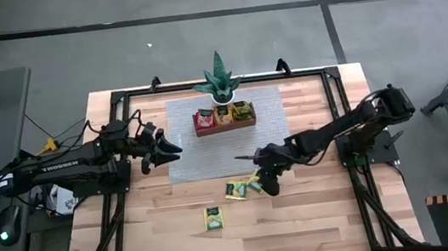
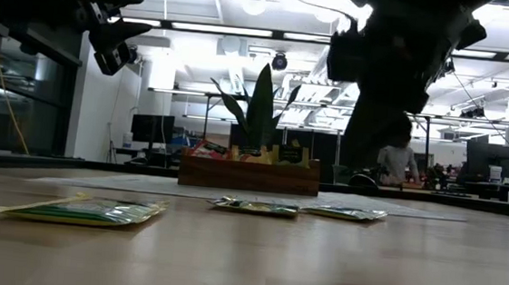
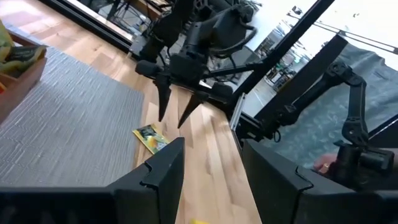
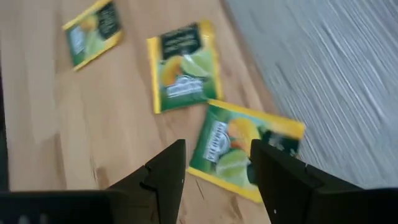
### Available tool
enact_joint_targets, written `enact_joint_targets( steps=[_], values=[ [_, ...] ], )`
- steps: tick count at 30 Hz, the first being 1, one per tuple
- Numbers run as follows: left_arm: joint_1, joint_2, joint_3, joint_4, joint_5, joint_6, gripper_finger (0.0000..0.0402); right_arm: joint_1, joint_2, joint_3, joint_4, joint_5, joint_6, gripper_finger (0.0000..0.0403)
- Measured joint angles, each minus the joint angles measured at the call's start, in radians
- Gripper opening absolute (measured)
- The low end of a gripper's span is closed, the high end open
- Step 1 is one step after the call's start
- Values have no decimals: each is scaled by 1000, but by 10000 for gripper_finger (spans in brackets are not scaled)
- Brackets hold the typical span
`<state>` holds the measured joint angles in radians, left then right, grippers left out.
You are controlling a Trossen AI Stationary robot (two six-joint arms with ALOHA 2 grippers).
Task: Pick & Place Tea
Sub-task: Put the yellow tea bag into the right section of the wooden organizer
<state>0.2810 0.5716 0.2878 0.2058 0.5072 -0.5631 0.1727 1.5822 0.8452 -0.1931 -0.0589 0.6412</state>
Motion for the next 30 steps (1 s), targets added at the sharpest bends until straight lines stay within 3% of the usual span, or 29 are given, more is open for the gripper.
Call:
enact_joint_targets(
  steps=[6,13,30],
  values=[
    [0,0,0,-2,0,9,163,24,0,0,-15,28,-384,177],
    [0,0,0,-42,6,6,163,23,23,0,-190,105,-643,177],
    [0,0,0,-45,-100,-66,163,-7,84,-15,-128,71,-805,177]
  ],
)
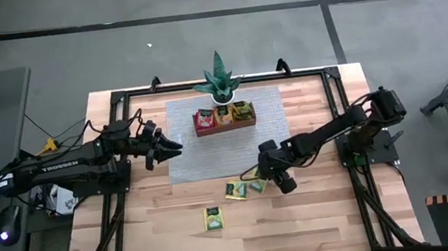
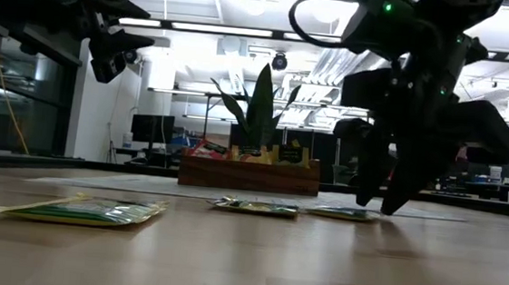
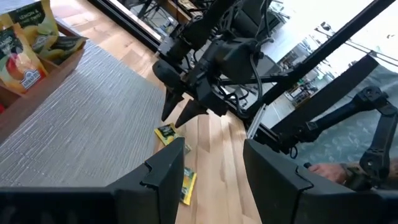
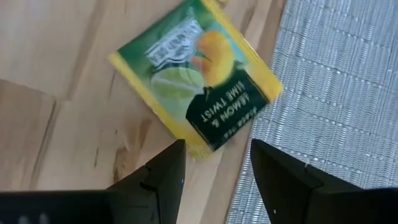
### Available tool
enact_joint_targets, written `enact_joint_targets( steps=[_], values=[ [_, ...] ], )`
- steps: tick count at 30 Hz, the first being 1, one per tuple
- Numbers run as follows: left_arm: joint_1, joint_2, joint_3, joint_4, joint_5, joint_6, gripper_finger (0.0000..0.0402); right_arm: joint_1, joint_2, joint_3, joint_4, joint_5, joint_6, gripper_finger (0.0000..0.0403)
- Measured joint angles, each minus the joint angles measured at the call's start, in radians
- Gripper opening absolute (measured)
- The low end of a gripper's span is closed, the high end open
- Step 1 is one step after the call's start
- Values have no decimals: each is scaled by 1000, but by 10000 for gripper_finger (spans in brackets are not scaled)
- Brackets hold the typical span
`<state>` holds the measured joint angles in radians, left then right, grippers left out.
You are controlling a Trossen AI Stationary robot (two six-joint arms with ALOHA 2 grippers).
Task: Pick & Place Tea
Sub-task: Put the yellow tea bag into the right section of the wooden organizer
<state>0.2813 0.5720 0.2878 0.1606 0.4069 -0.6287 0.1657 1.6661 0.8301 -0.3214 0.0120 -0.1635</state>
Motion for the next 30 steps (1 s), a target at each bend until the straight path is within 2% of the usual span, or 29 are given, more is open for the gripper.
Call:
enact_joint_targets(
  steps=[16,22,30],
  values=[
    [0,0,0,-7,-10,-5,163,-21,3,-28,58,-72,-54,175],
    [0,0,0,-7,-9,-5,163,-23,43,-26,85,-117,-30,172],
    [0,0,0,-7,-9,-5,163,-22,54,-26,126,-122,8,162]
  ],
)
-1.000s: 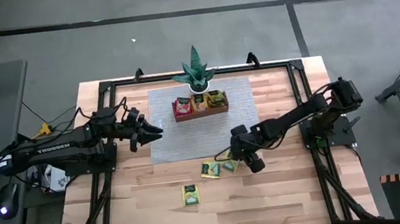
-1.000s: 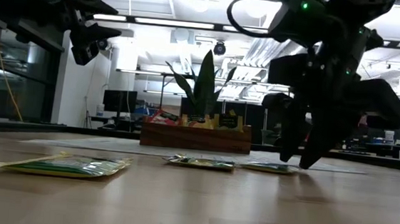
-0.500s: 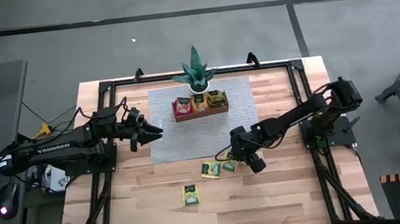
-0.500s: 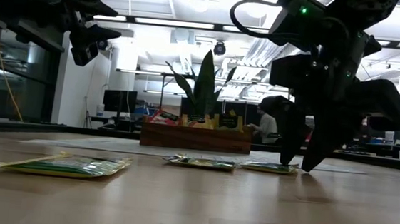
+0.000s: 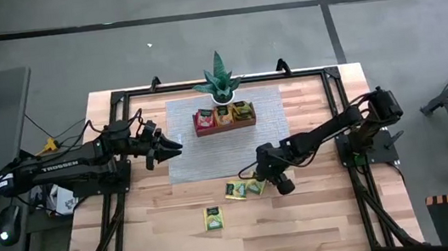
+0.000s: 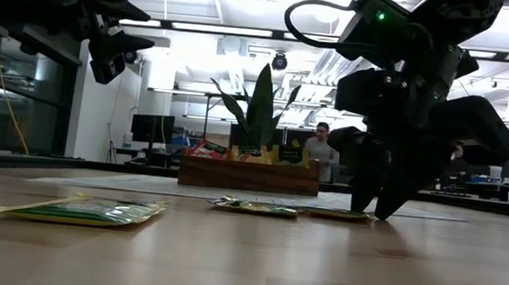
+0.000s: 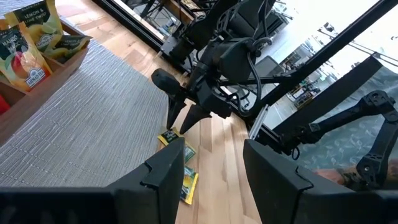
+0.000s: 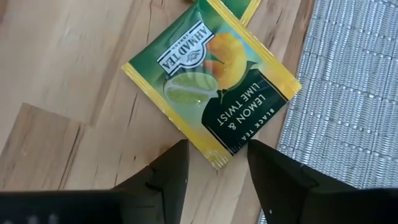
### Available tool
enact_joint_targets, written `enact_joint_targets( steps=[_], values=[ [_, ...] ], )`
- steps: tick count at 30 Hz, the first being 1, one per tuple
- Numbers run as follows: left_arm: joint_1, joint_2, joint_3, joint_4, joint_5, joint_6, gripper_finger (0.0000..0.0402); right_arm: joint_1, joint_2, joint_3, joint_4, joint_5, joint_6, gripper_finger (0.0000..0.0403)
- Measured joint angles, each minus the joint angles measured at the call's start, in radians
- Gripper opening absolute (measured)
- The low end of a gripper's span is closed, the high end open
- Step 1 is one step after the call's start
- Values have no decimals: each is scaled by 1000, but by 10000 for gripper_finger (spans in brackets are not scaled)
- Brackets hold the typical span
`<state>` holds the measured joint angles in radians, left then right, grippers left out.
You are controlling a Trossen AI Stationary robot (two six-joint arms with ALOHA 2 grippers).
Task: Pick & Place Tea
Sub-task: Put the yellow tea bag into the right section of the wooden organizer
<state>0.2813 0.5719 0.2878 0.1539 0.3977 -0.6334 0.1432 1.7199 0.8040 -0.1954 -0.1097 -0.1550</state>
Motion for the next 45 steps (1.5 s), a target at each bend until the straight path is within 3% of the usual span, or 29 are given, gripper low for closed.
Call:
enact_joint_targets(
  steps=[7,16,28,37,45],
  values=[
    [0,0,0,0,-1,0,163,0,2,2,10,6,88,108],
    [0,0,0,0,-15,0,163,0,3,2,5,-4,157,5],
    [0,0,0,0,-16,0,163,2,-3,-3,45,26,311,1],
    [0,0,0,0,-16,-5,163,17,-77,-3,51,135,387,0],
    [0,0,0,1,-16,-6,163,14,-221,-3,-24,272,393,0]
  ],
)
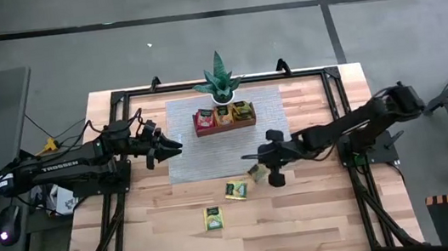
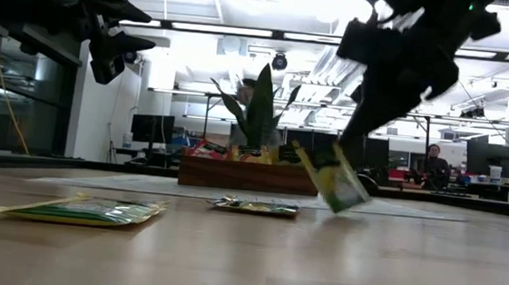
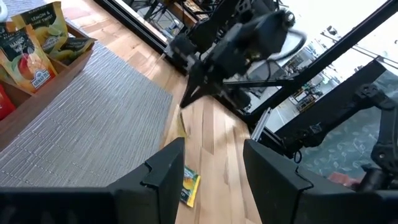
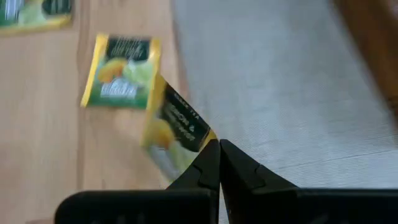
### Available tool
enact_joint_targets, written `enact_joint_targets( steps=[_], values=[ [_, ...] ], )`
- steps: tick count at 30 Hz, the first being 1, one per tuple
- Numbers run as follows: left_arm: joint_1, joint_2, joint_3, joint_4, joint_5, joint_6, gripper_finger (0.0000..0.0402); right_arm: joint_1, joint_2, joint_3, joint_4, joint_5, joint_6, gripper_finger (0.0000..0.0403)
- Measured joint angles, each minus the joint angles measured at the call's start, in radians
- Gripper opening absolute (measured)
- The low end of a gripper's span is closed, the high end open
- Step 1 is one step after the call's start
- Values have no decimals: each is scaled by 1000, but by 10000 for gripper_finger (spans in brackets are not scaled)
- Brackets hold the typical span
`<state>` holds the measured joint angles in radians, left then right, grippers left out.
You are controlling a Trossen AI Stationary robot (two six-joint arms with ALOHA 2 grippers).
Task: Pick & Place Tea
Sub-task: Put the yellow tea bag into the right section of the wooden organizer
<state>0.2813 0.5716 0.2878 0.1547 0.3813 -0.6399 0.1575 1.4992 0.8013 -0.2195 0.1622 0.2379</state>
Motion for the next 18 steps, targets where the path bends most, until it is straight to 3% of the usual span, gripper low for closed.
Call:
enact_joint_targets(
  steps=[9,14,18],
  values=[
    [0,0,0,0,-12,1,163,-74,-155,1,12,170,-38,0],
    [0,0,0,1,-27,2,163,-163,-165,2,79,159,-90,0],
    [0,0,0,1,-27,0,163,-227,-162,3,91,53,-84,0]
  ],
)
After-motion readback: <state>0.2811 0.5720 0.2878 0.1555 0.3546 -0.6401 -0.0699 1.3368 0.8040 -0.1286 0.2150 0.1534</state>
